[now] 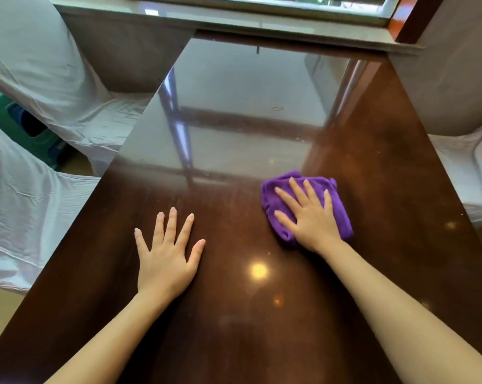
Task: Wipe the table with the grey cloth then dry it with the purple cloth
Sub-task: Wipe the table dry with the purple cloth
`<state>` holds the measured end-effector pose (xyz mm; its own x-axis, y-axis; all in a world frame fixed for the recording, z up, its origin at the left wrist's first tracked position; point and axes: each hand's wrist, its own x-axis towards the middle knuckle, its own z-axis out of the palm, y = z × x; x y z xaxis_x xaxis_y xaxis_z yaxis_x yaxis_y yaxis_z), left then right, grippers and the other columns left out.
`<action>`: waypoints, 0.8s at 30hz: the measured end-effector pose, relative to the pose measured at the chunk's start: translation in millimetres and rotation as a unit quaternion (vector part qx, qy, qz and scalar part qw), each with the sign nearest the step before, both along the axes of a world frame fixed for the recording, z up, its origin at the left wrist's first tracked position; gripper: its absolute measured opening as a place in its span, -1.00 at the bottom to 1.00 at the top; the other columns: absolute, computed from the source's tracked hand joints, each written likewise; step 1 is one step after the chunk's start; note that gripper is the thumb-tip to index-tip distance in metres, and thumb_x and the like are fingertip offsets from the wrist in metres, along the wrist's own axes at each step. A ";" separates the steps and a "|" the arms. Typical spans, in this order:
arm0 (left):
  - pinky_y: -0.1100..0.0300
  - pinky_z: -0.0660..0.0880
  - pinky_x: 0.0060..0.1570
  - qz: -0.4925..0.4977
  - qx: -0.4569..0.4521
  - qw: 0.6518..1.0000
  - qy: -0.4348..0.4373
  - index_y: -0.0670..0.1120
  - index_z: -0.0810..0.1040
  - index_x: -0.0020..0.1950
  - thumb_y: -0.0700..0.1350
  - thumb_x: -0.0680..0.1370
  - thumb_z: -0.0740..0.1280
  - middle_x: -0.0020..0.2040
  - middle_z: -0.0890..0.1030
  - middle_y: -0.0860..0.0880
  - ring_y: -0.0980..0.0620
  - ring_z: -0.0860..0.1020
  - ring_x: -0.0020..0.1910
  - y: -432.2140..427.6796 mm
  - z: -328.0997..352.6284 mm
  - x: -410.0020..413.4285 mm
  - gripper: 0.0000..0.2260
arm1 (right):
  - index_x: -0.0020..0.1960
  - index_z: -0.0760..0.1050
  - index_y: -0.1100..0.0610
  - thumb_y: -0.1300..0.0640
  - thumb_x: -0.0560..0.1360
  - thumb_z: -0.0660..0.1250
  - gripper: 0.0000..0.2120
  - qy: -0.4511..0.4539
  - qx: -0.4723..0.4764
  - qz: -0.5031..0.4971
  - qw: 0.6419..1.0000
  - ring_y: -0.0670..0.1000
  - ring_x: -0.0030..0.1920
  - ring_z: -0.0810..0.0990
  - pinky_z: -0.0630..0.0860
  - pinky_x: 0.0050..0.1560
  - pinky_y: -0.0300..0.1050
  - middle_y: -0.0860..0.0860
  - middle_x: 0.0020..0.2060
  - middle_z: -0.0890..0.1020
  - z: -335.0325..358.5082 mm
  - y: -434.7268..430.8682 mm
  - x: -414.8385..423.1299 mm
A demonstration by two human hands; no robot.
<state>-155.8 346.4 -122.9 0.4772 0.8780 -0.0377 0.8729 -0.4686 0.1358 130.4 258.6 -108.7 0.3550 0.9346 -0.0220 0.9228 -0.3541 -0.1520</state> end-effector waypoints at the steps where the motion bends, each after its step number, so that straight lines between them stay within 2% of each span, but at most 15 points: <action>1: -0.24 -0.26 0.41 0.000 0.001 1.000 -0.001 0.19 -0.25 0.43 0.32 0.44 -0.29 0.55 -0.13 0.01 0.03 -0.25 0.50 0.2 -0.1 -0.1 -0.42 | 0.45 0.05 -0.22 -0.26 0.51 0.02 -0.47 0.004 0.005 -0.018 1.000 0.08 0.52 -0.08 -0.19 0.41 0.33 -0.07 0.54 0.02 -1.3 16.3 2.9; 8: -0.25 -0.27 0.41 -0.005 0.012 1.000 0.004 0.17 -0.28 0.42 0.31 0.44 -0.30 0.54 -0.15 0.00 0.03 -0.32 0.46 0.5 -2.4 -0.4 -0.42 | 0.47 -0.02 -0.19 -0.31 0.52 -0.12 -0.45 0.011 0.009 -0.065 0.998 0.14 0.52 -0.13 -0.26 0.39 0.35 -0.05 0.54 -0.01 -8.6 106.4 -4.5; 14: -0.28 -0.22 0.41 -0.012 0.024 1.000 0.008 0.16 -0.26 0.42 0.30 0.45 -0.29 0.55 -0.09 -0.03 -0.01 -0.27 0.47 -1.3 -2.3 -1.2 -0.43 | 0.47 -0.04 -0.21 -0.30 0.52 -0.14 -0.46 0.028 -0.003 -0.009 1.000 0.13 0.52 -0.15 -0.31 0.39 0.33 -0.07 0.54 -0.03 -6.7 145.3 -49.0; 19: -0.28 -0.21 0.41 -0.016 0.014 1.000 0.001 0.15 -0.23 0.44 0.32 0.47 -0.25 0.55 -0.10 -0.02 -0.03 -0.19 0.52 3.7 -4.8 -2.5 -0.42 | 0.47 -0.04 -0.23 -0.27 0.55 -0.13 -0.50 0.025 -0.013 0.086 0.996 0.07 0.52 -0.13 -0.28 0.42 0.28 -0.09 0.54 0.00 -2.3 124.7 -66.9; 24: -0.25 -0.26 0.40 -0.016 0.006 1.000 -0.008 0.20 -0.15 0.46 0.34 0.46 -0.23 0.56 -0.09 -0.01 -0.02 -0.18 0.52 5.2 -5.5 -3.3 -0.41 | 0.46 -0.02 -0.23 -0.30 0.53 -0.10 -0.48 0.026 -0.014 0.077 0.997 0.03 0.52 -0.10 -0.20 0.47 0.24 -0.11 0.53 0.02 0.4 73.0 -53.9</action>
